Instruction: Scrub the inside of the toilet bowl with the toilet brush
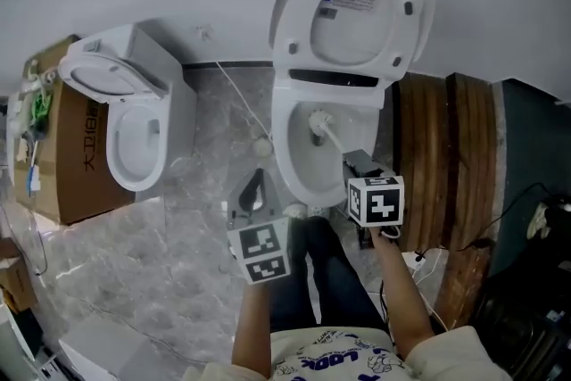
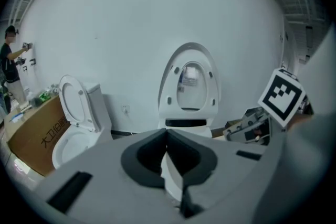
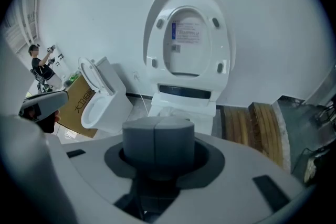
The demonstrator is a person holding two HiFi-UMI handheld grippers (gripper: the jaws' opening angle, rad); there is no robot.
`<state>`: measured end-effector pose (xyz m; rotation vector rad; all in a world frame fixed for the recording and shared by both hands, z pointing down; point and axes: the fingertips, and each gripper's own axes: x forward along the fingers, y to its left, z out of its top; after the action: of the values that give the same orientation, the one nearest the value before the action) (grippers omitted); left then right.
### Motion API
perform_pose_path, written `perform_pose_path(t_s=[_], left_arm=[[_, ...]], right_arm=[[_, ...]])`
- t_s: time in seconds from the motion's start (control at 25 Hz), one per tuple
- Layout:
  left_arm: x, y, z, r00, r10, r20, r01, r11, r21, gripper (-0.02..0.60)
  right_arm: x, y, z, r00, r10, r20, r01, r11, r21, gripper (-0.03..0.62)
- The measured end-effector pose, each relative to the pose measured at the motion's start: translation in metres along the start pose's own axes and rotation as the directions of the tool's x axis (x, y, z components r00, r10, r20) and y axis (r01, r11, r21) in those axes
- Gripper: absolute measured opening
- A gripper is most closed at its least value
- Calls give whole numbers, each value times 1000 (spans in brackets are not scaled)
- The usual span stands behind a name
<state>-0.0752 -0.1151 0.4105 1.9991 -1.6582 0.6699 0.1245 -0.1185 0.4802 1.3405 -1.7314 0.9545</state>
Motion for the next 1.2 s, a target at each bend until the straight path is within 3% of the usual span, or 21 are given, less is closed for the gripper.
perform_pose_path(t_s=[0.52,1.2], left_arm=[[-70,12,91,985,36,169,-39,999,11,2],[-132,15,190,932,71,356,-84,996,23,2]], right_arm=[[-118,21,68,966,-16,258,21,1000,-14,170],[-221,23,139,850,-18,526,32,999,-17,170]])
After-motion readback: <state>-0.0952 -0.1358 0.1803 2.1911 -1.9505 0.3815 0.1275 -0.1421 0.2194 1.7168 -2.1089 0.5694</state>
